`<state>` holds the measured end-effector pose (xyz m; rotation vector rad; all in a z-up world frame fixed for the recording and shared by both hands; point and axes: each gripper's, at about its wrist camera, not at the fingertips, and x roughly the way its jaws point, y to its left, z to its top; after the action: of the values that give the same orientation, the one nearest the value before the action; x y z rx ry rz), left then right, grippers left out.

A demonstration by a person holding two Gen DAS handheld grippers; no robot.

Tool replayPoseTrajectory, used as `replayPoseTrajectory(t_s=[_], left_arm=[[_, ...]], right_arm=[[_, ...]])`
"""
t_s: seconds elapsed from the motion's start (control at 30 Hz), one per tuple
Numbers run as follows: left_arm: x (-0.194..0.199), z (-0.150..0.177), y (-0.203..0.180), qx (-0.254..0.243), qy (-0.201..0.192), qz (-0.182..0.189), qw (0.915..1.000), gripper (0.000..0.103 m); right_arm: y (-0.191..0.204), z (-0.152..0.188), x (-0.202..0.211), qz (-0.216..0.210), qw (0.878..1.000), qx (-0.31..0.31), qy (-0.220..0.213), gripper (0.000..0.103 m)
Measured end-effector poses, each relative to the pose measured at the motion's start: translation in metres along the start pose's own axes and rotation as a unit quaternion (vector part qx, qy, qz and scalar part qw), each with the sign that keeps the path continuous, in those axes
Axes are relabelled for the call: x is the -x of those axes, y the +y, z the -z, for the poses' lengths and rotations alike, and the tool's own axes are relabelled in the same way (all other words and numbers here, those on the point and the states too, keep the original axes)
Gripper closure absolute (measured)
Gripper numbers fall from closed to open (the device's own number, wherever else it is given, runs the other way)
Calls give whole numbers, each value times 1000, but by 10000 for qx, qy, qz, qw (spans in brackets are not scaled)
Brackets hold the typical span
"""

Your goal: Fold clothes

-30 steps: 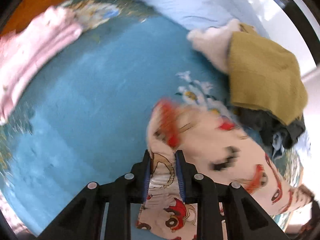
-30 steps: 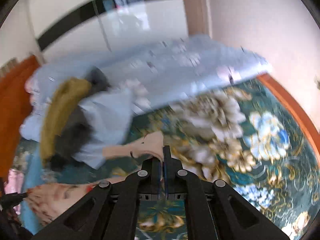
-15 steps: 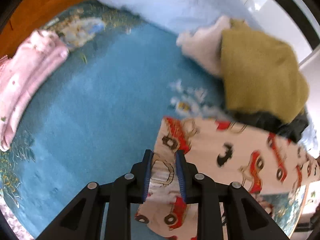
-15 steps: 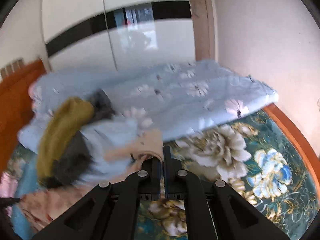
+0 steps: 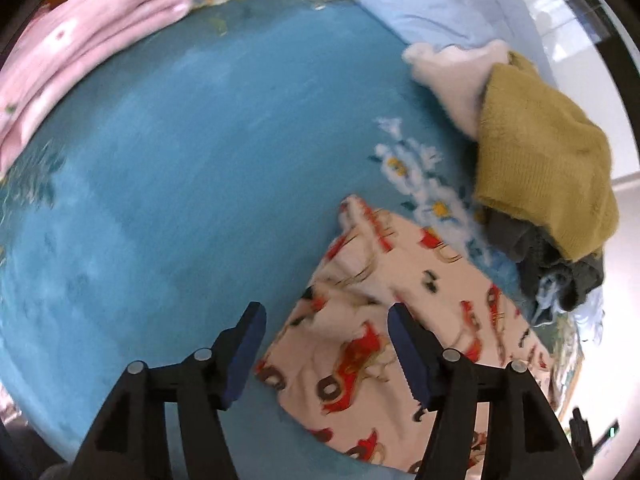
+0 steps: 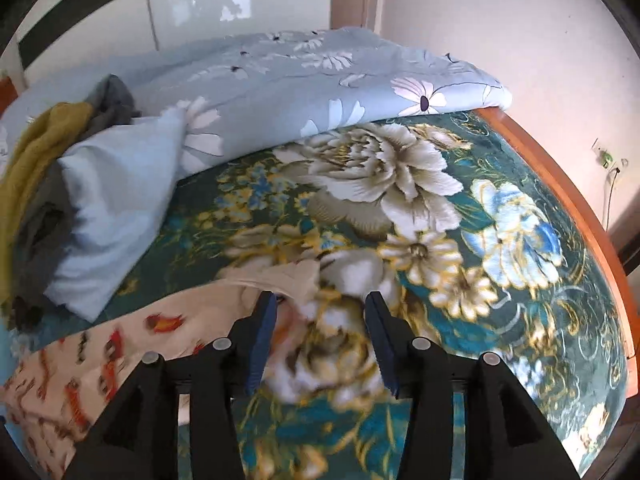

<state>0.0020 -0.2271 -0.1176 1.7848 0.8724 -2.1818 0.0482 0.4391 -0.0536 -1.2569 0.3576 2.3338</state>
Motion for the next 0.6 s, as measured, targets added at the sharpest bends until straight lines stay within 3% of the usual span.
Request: replayPoseTrajectory(t_s=[0.07, 0.2, 0.3, 0.4, 0.47, 0.5, 0.6], left_arm=[[-7, 3, 2, -41, 269, -203, 9994, 36], [-19, 20, 11, 188, 635, 108, 9977, 37], [-22, 24, 8, 140, 556, -51, 9983, 37], [-23, 25, 9, 409, 314, 190, 9985, 39], [-29, 29, 13, 582, 350, -59, 9977, 55], [-33, 31, 15, 664, 385, -215, 9968, 69], [-34, 32, 18, 717, 391, -167, 9965, 72]], right_arm=[[-1, 20, 15, -308, 9994, -57, 151, 52], [10, 72, 34, -1050, 9920, -202, 671, 52], [31, 110, 48, -1388, 9846, -82, 1063, 52], [50, 141, 63, -1612, 9771, 215, 1370, 52], [58, 160, 71, -1709, 9720, 394, 1566, 50], [61, 170, 73, -1707, 9699, 451, 1678, 50], [66, 198, 78, -1782, 9606, 538, 2062, 50]])
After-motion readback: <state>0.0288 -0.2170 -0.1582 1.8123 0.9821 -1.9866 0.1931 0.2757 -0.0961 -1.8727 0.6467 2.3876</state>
